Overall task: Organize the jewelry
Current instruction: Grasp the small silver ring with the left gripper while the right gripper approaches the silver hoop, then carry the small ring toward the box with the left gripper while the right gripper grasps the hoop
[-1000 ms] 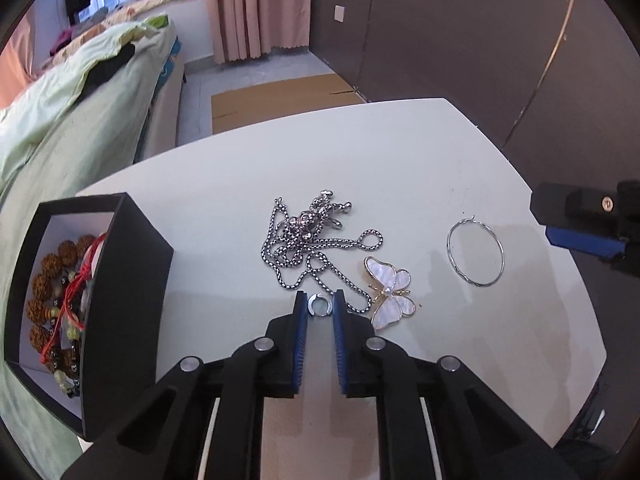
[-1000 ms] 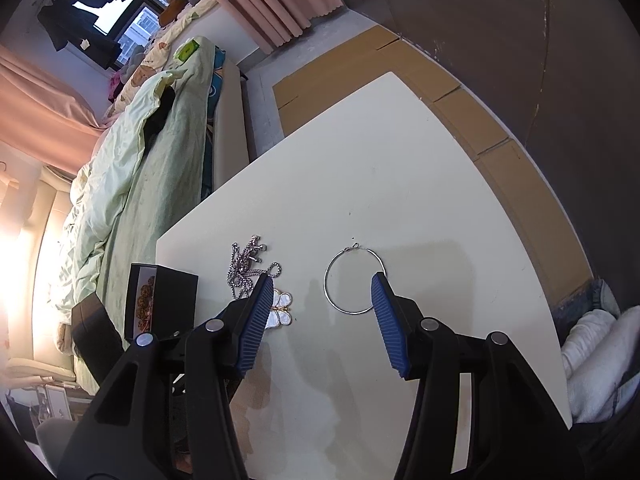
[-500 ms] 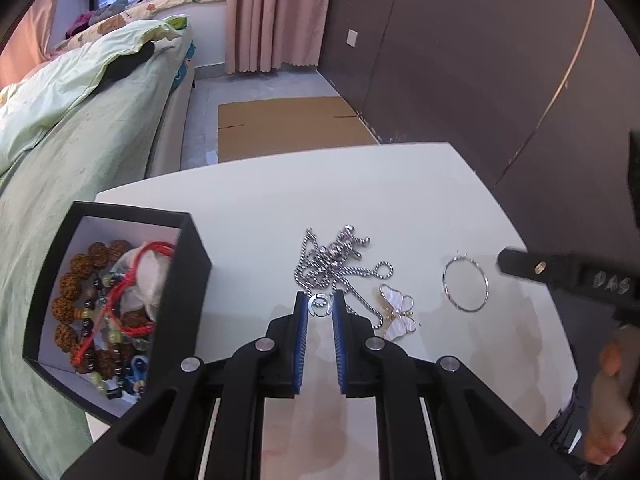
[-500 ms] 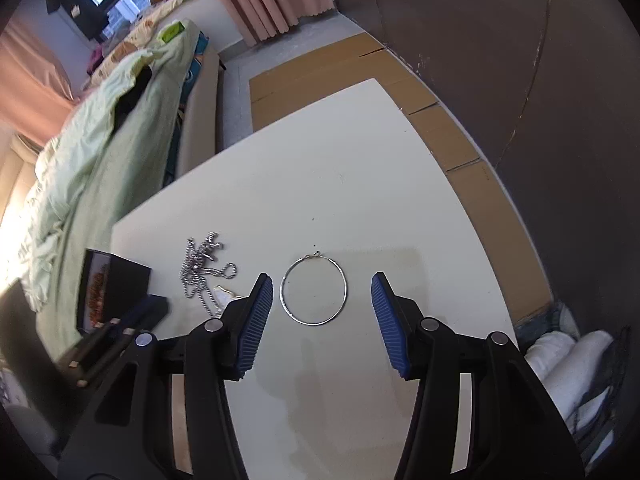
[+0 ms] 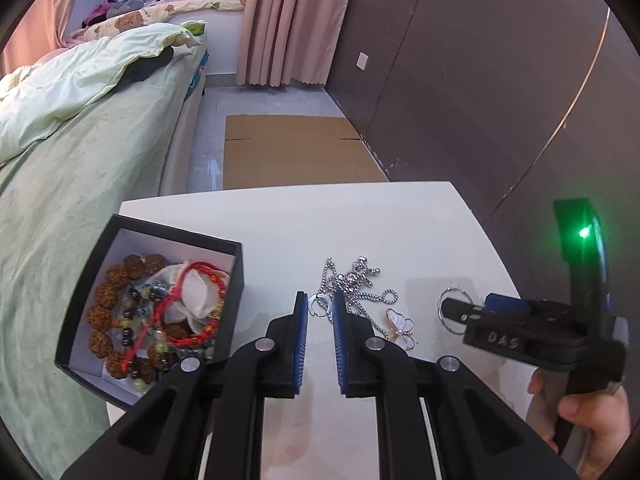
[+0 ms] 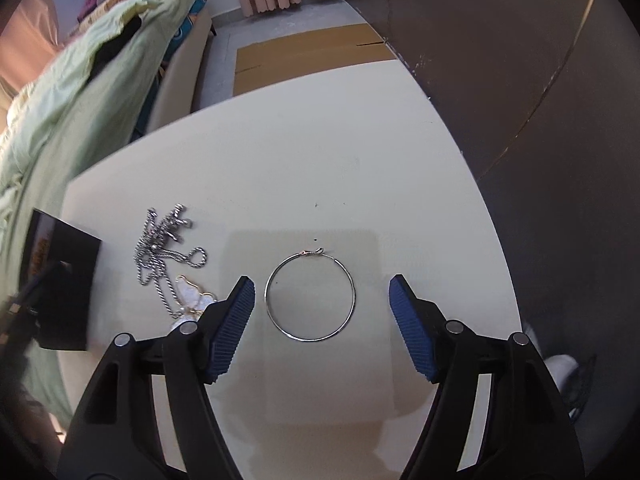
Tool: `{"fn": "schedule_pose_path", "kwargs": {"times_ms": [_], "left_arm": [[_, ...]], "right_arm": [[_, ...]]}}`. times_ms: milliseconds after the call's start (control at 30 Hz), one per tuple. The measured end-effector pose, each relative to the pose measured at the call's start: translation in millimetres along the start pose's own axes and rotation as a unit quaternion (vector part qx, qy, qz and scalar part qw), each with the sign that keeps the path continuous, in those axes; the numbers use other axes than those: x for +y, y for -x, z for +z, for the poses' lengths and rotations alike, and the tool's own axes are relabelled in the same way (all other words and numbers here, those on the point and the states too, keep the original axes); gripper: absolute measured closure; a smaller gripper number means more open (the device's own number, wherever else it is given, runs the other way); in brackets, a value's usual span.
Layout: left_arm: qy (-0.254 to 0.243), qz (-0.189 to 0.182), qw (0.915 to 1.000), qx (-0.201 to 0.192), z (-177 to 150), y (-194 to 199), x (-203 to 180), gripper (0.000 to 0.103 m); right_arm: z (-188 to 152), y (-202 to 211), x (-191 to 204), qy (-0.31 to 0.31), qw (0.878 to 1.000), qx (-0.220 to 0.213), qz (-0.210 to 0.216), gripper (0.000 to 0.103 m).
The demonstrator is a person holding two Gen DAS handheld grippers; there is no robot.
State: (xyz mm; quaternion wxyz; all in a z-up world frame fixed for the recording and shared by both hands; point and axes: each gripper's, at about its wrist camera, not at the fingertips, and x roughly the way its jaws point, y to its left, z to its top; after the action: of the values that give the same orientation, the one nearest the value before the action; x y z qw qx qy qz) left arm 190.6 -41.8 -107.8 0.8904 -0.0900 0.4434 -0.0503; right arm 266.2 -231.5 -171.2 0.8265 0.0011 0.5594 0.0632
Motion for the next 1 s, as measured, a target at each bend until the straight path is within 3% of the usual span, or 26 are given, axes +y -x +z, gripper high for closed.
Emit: {"fn": "schedule_pose_path", "kwargs": {"times_ms": [200,267,300,400,533,1000], "left_arm": [[0.009,-0.001,0.9999,-0.012,1.3,14.2,10.2,0.093],[0.013,-0.001,0.9998,-0.017,1.2,20.2,14.6,0.093],[0.016,-0.002,0.9997,-0.019,2.1,22.6,17.6,0.093],[0.025,-0.003,0.9994,-0.024,1.8,30.0,26.3,0.093],[0.038,-0.002,0.9987,-0.033,2.2,42.2,39.0,0.093],[0.083,0.007,0.9955,-0.047,-3.1,69.7,82.4,0.092]], "right_arm": [[-7.5,-6.8,15.1,0.044,0.998,0.000,-0.038,0.034],[-8.8,-4.8,15.6,0.045,0.998,-0.003,-0.036,0.040],[-10.1,-4.0,17.1,0.048,0.998,-0.004,-0.034,0.050],[-12.7,-3.0,19.6,0.052,0.998,-0.005,-0.035,0.053],[-12.7,2.5,20.4,0.042,0.999,-0.009,-0.020,0.053],[-18.7,58.5,41.7,0.008,0.995,-0.084,0.057,0.053]]}}
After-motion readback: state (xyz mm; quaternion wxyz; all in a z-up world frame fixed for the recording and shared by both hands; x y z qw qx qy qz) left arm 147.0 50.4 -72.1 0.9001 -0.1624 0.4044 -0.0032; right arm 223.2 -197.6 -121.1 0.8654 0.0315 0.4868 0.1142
